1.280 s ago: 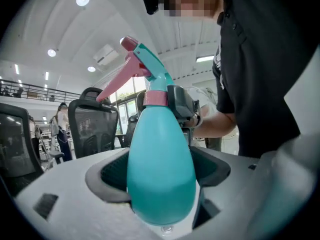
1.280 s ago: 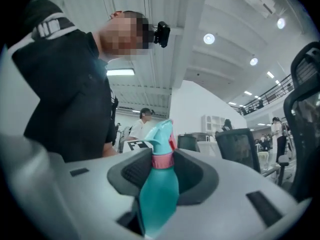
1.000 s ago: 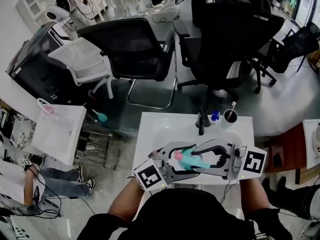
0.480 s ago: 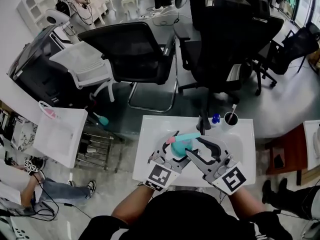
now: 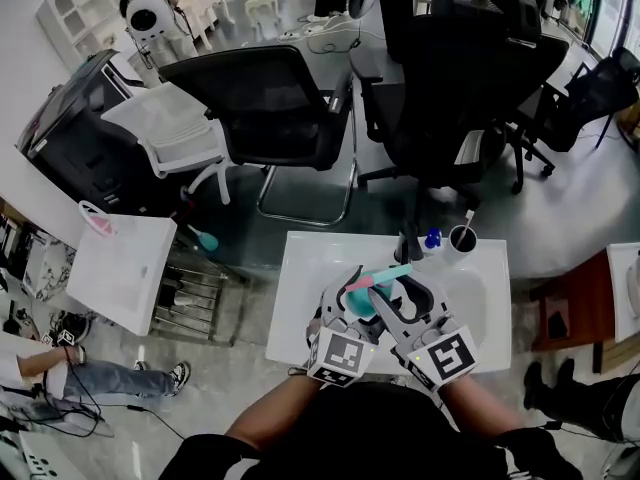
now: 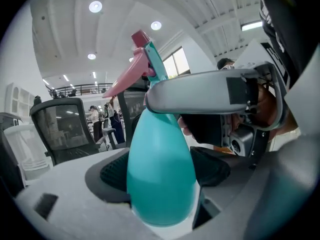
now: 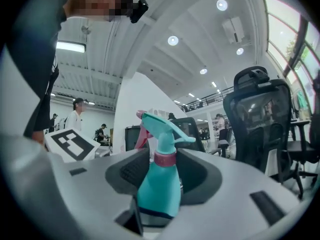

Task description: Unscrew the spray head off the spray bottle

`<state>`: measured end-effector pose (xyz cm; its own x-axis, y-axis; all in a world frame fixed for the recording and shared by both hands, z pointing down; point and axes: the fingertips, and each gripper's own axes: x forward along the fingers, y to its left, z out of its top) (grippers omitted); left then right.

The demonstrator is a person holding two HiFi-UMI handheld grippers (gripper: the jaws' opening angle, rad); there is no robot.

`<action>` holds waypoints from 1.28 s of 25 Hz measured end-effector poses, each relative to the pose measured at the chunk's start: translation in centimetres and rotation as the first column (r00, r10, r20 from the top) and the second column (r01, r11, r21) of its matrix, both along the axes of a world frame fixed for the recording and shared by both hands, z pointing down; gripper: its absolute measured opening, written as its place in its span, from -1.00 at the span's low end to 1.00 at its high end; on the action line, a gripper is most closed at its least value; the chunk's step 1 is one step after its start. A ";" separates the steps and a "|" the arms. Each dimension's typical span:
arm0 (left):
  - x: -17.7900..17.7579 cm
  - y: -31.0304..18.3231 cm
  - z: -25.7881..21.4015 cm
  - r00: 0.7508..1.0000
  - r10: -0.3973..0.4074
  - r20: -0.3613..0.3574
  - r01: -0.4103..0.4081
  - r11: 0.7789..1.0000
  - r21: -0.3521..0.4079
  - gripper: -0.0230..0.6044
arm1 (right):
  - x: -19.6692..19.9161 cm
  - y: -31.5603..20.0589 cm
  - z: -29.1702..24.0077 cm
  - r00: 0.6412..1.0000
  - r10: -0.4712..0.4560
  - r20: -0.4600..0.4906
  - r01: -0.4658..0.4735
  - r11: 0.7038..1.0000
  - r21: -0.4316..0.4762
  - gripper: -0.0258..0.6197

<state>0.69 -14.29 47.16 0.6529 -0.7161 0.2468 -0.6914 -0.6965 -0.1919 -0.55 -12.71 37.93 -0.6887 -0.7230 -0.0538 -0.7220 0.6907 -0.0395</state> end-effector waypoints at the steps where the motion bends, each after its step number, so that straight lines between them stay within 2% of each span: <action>1: 0.2 0.1 0.1 1.000 0.002 0.004 -0.002 1.000 0.002 0.30 | 0.2 -0.2 0.0 1.000 0.016 0.009 -0.016 1.000 0.007 -0.37; 5: 1.3 0.7 0.6 1.000 0.013 0.014 -0.013 1.000 0.005 0.30 | 1.1 -0.6 -0.1 0.997 0.054 0.052 -0.055 0.999 0.001 -0.42; 10: 1.9 1.0 0.5 0.999 0.042 0.001 -0.042 0.999 0.002 0.30 | 1.4 -0.2 -0.4 0.998 0.042 0.038 -0.042 0.999 0.017 -0.44; 16: 2.2 1.7 0.3 0.995 0.096 -0.009 -0.096 0.995 -0.029 0.30 | 1.3 0.2 -0.5 1.000 -0.019 0.002 0.019 1.000 0.004 -0.45; 21: 2.7 2.6 -0.8 0.978 0.203 -0.048 -0.204 0.979 -0.027 0.30 | 0.8 1.4 -1.3 0.992 -0.128 -0.010 0.128 0.992 0.006 -0.45; 24: 2.7 3.2 -1.9 0.958 0.281 -0.047 -0.282 0.959 -0.003 0.30 | 0.5 2.1 -1.8 0.978 -0.207 -0.026 0.208 0.978 0.024 -0.45; 26: 2.8 4.0 -2.2 0.938 0.343 -0.052 -0.343 0.939 0.000 0.30 | 0.2 3.0 -2.2 0.962 -0.269 -0.049 0.271 0.962 0.042 -0.45; 29: 2.9 5.4 -2.7 0.898 0.437 -0.046 -0.437 0.899 0.020 0.30 | -0.1 4.6 -2.5 0.926 -0.367 -0.088 0.374 0.925 0.072 -0.45; 32: 2.9 6.9 -3.0 0.844 0.535 -0.040 -0.533 0.845 0.042 0.30 | -0.3 6.2 -2.3 0.875 -0.467 -0.127 0.477 0.876 0.071 -0.45</action>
<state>3.57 -7.39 44.12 0.9469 -0.2591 0.1905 -0.2227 -0.9556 -0.1931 -0.85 -6.48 35.60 -0.9521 -0.3053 -0.0170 -0.3054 0.9468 0.1013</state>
